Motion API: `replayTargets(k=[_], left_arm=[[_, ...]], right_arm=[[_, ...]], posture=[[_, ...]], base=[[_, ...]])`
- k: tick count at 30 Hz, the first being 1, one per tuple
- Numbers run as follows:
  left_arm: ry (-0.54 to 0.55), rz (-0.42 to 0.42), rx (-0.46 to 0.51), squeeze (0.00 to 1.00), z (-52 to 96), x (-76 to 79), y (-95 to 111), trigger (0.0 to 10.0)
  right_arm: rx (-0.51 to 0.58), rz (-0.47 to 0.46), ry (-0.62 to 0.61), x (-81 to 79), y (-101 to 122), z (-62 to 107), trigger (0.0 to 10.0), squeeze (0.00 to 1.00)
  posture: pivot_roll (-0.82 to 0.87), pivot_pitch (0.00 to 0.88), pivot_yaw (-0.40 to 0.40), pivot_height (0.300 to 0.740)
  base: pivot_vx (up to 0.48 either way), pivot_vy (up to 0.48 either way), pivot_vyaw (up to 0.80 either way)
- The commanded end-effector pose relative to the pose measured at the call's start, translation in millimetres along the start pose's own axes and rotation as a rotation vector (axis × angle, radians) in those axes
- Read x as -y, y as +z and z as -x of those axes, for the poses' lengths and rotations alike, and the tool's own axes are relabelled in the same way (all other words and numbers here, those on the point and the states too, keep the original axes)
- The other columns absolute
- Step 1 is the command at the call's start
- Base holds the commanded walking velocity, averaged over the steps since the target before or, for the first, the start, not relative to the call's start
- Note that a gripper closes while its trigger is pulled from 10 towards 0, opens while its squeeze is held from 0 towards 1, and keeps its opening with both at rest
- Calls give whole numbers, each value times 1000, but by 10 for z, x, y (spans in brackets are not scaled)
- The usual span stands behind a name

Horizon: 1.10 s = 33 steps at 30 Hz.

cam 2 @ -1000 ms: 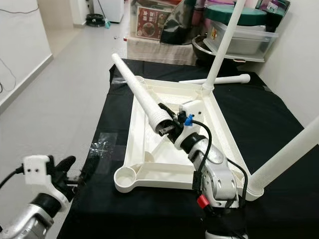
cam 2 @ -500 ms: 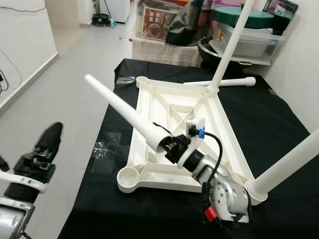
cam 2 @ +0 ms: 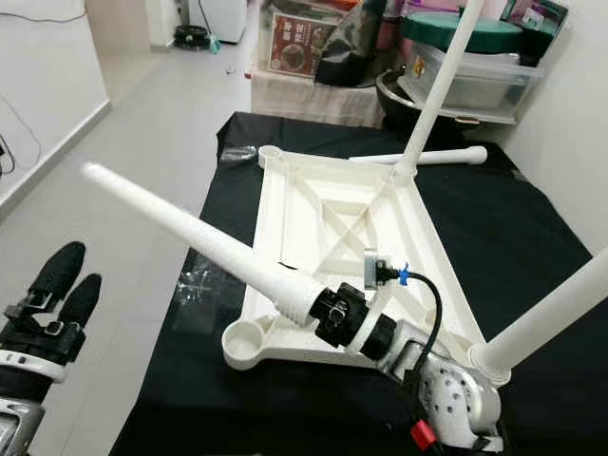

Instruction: Building children table

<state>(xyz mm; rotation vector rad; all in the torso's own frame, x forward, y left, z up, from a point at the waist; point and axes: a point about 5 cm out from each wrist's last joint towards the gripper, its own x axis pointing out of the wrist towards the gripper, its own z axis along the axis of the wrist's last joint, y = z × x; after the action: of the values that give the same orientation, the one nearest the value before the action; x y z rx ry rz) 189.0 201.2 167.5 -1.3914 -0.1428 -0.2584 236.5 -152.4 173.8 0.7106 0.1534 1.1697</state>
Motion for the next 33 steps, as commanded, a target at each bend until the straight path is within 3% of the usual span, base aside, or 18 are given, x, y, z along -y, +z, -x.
replayTargets(k=[1,3,15,22,23,33], left_arm=[[-3,23,-12,0,6,-19,-14,10000],[-1,55,-32,0,14,-42,-20,10000],[-37,76,-60,0,-1,0,-17,10000],[-132,116,-45,0,-114,222,41,10000],[-148,126,-44,0,-123,249,41,0],[-167,157,-8,0,-119,261,88,0]], right_arm=[[2,-12,57,-68,10,-2,0,0],[-77,-47,123,-155,-86,49,0,0],[-190,-81,200,-260,-230,85,0,0],[-279,-116,207,-290,-318,129,0,0],[-281,-119,204,-286,-323,131,0,0],[-270,-108,200,-267,-311,124,0,0]], posture=[[77,53,-107,740],[77,55,-108,740],[87,56,-108,740],[94,49,-110,740],[94,44,-110,740],[93,28,-107,740]], base=[[0,0,0],[0,0,0],[0,0,0],[0,0,0],[0,0,0],[0,0,0]])
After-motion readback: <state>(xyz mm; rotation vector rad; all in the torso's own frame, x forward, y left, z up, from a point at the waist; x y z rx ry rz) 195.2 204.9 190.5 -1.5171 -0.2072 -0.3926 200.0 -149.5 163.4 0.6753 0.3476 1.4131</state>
